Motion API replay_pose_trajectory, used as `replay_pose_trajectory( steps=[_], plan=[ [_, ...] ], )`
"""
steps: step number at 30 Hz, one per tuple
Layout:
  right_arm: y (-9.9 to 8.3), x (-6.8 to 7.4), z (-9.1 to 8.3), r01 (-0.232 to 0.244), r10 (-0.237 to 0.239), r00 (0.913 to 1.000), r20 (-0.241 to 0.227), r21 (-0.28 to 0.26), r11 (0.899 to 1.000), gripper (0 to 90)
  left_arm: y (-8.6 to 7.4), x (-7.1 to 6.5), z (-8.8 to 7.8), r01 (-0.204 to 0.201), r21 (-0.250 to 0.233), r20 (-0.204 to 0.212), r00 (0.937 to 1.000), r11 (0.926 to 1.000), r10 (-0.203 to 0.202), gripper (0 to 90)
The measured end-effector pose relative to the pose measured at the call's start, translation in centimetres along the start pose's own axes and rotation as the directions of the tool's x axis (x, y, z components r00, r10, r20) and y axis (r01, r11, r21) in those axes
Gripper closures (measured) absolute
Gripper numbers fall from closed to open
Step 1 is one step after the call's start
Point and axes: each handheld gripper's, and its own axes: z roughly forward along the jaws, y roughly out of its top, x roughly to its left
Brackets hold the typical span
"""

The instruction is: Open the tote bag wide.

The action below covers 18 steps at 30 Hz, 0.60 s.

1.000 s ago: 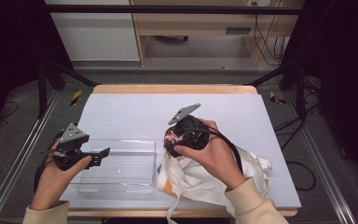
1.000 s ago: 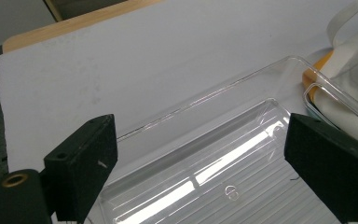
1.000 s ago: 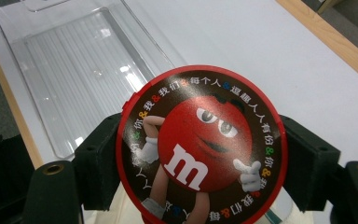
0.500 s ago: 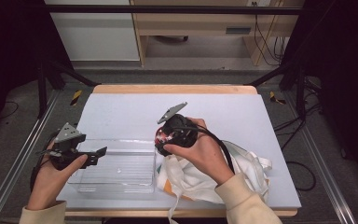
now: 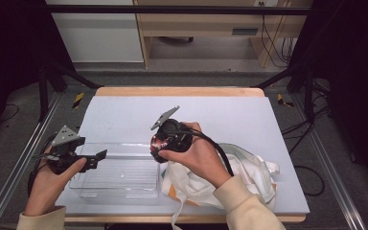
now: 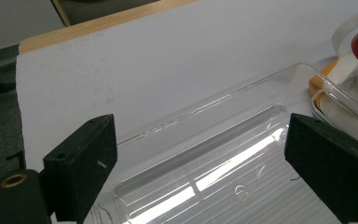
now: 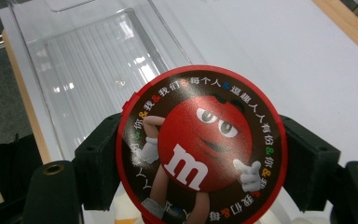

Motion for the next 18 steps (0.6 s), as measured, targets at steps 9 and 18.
replay_pose_trajectory(
  steps=[9, 18],
  plan=[
    [0.9, 0.6, 1.5, 0.022, -0.021, 0.9995, -0.022, 0.015, 1.0, 25.6, -0.1, 0.4, -0.3, 0.011, -0.01, -0.005, 0.9999, 0.9999, -0.011, 9.3],
    [1.4, 1.1, 2.2, 0.039, -0.039, 0.999, -0.021, 0.012, 0.999, 25.6, -0.2, 0.6, -0.3, 0.013, -0.006, -0.006, 0.9999, 0.9999, -0.013, 9.3]
  ],
)
